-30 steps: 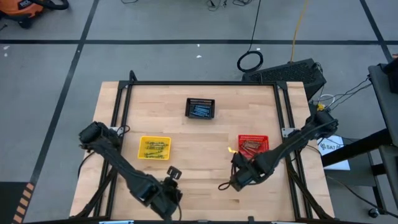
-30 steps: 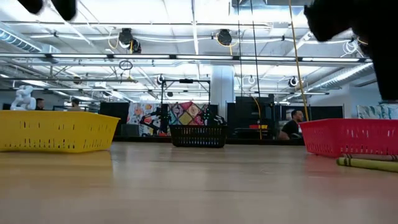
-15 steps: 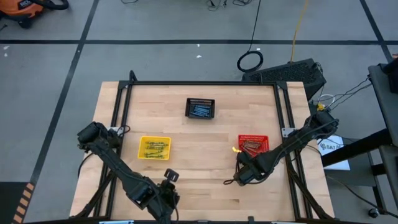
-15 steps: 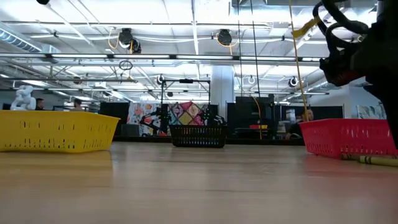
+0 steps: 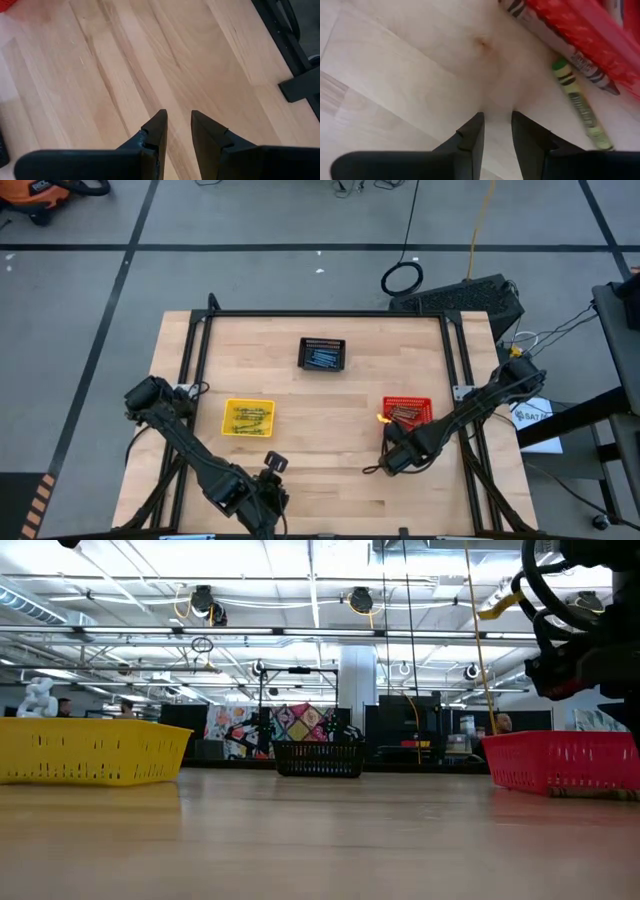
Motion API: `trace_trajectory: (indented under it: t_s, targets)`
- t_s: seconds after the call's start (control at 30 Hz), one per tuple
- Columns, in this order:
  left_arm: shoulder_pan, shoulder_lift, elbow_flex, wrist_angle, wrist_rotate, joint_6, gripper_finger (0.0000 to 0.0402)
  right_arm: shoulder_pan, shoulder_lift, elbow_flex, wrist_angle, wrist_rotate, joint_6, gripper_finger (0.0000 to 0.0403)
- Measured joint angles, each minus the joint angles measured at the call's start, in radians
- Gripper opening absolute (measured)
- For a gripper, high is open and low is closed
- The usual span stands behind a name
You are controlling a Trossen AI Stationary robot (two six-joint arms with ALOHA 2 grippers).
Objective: Sort crayons
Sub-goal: Put the green crayon into the yellow bin
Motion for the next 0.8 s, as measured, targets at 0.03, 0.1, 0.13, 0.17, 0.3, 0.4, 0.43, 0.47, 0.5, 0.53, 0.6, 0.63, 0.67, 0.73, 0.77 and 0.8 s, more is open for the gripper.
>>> trace_trajectory:
  t_s: [0.03, 0.1, 0.13, 0.17, 0.3, 0.4, 0.43, 0.47, 0.5, 0.53, 0.6, 0.63, 0.67, 0.73, 0.77, 0.8]
  targets:
    - [0.0, 0.0, 0.0, 0.0, 0.0, 0.0, 0.008, 0.0, 0.001, 0.006, -0.005, 0.001, -0.01, 0.0086]
    - [0.0, 0.0, 0.0, 0.0, 0.0, 0.0, 0.008, 0.0, 0.002, 0.024, -0.024, 0.001, -0.031, 0.0086]
    - [0.002, 0.0, 0.0, 0.0, 0.0, 0.001, 0.008, 0.0, 0.0, 0.033, -0.038, 0.001, -0.037, 0.0086]
    - [0.003, 0.0, 0.0, 0.0, 0.0, 0.001, 0.008, 0.0, -0.002, 0.046, -0.058, 0.001, -0.042, 0.0086]
    - [0.014, 0.0, 0.0, 0.0, 0.0, 0.001, 0.008, 0.002, -0.015, 0.083, -0.19, 0.002, -0.03, 0.0086]
    - [0.019, 0.0, 0.0, 0.0, 0.0, 0.001, 0.008, 0.006, -0.014, 0.085, -0.268, 0.002, 0.008, 0.0086]
    - [0.02, 0.0, 0.0, 0.0, 0.0, 0.0, 0.008, 0.009, -0.014, 0.086, -0.293, 0.003, 0.021, 0.0086]
    - [0.02, 0.0, 0.0, 0.0, 0.0, 0.001, 0.008, 0.014, -0.014, 0.086, -0.318, 0.003, 0.033, 0.0086]
    - [0.02, 0.0, 0.0, 0.0, 0.0, 0.001, 0.008, 0.018, -0.014, 0.086, -0.338, 0.004, 0.046, 0.0086]
    - [0.02, 0.0, 0.0, 0.0, 0.0, 0.001, 0.008, 0.022, -0.014, 0.086, -0.353, 0.008, 0.059, 0.0084]
    - [0.02, 0.0, 0.0, 0.0, 0.0, 0.001, 0.008, 0.032, -0.014, 0.086, -0.375, 0.025, 0.082, 0.0076]
    - [0.02, 0.0, 0.0, 0.0, 0.0, 0.001, 0.008, 0.036, -0.014, 0.086, -0.388, 0.028, 0.087, 0.0069]
    - [0.02, 0.0, 0.0, 0.0, 0.0, 0.001, 0.008, 0.04, -0.014, 0.084, -0.392, 0.029, 0.088, 0.0061]
    - [0.02, 0.0, 0.0, 0.0, 0.0, 0.002, 0.008, 0.041, -0.014, 0.07, -0.377, 0.03, 0.092, 0.004]
    - [0.02, 0.0, 0.0, 0.0, 0.0, 0.002, 0.008, 0.041, -0.014, 0.061, -0.374, 0.031, 0.096, 0.0029]
    - [0.02, 0.0, 0.0, 0.0, 0.0, 0.002, 0.008, 0.041, -0.014, 0.05, -0.376, 0.032, 0.099, 0.0018]
